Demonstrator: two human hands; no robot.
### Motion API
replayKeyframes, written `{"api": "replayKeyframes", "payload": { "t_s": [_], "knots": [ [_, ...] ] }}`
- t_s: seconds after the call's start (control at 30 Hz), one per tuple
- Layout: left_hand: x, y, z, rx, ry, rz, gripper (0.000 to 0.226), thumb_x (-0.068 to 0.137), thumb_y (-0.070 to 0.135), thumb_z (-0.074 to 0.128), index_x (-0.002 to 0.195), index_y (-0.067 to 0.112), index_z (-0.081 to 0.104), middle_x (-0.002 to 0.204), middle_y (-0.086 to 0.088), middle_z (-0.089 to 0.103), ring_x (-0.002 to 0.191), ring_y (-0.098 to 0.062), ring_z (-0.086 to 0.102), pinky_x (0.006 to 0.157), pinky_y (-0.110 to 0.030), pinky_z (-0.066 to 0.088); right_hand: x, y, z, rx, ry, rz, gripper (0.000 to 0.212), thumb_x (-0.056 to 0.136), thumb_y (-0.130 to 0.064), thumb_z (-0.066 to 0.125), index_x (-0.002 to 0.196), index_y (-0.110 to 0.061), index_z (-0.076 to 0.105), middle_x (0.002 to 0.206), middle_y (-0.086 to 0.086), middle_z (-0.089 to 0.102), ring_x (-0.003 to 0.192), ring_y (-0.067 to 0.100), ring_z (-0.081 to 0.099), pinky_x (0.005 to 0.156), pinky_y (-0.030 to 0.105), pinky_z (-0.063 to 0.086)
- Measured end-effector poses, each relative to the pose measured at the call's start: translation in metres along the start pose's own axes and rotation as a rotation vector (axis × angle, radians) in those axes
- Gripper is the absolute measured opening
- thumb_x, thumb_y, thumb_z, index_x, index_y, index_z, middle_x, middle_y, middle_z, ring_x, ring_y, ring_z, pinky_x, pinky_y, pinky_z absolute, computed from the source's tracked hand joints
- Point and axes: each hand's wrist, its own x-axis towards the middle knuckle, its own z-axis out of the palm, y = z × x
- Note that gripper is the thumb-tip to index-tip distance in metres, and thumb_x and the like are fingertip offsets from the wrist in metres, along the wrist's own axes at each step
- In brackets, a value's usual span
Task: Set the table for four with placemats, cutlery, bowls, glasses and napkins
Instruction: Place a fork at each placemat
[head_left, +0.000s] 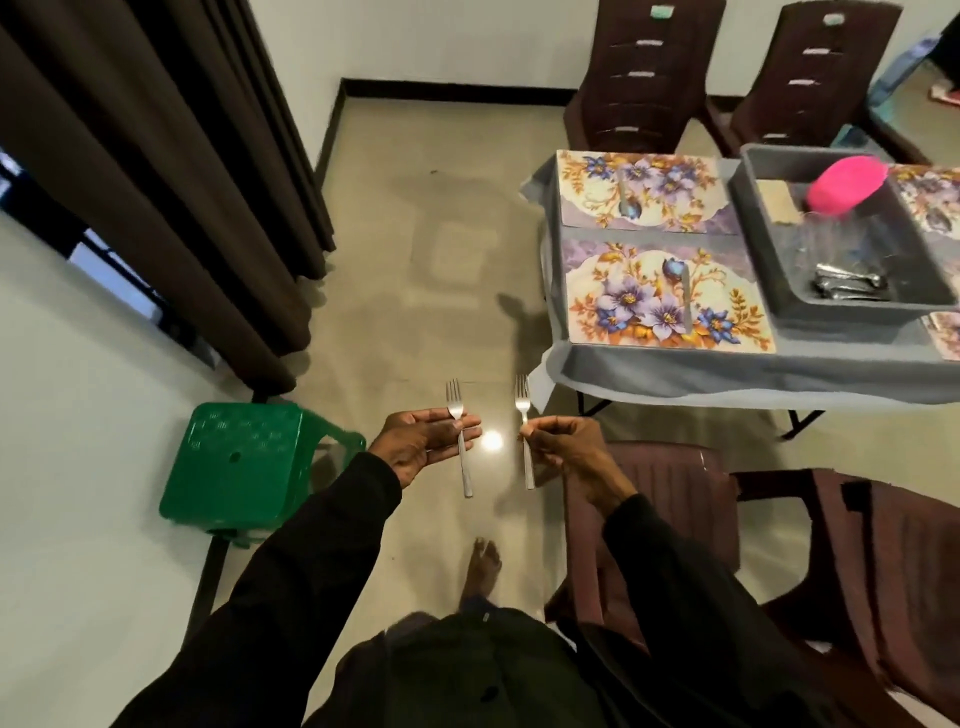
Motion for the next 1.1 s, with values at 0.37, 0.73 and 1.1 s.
{"api": "replayKeyframes", "payload": {
  "t_s": [0.37,0.73,1.1],
  "knots": [
    [0.135,0.116,0.053,0.083,-0.146,-0.107,0.035,0.09,-0.013,0.061,0.125,-0.01,0.056,0.117,-0.026,0.071,0.107,-0.037,0.071,0.083,-0.039,0.063,0.118,-0.076,-0.02,0.074,0.2,0.025,0.022,0.084,-0.01,0.08,0.102,0.002,0.075,0.094,0.015,0.077,0.082,0.02,0.072,0.076,0.032,0.06],
    [0.266,0.211,0.096,0.212,-0.262,-0.191,0.047,0.09,-0.012,0.063,0.133,-0.018,0.046,0.116,-0.029,0.07,0.107,-0.039,0.071,0.089,-0.043,0.06,0.217,-0.126,-0.036,0.168,0.429,0.035,0.013,0.085,-0.006,0.079,0.095,0.002,0.076,0.082,0.01,0.075,0.068,0.016,0.068,0.07,0.029,0.059],
    [0.341,0.238,0.131,0.24,-0.261,-0.266,0.032,0.09,-0.01,0.063,0.121,-0.011,0.06,0.12,-0.028,0.069,0.106,-0.035,0.072,0.089,-0.04,0.061,0.3,-0.135,-0.085,0.07,0.583,0.093,0.004,0.084,-0.005,0.081,0.084,-0.008,0.078,0.081,0.007,0.076,0.072,0.016,0.071,0.065,0.026,0.058]
  ]
}}
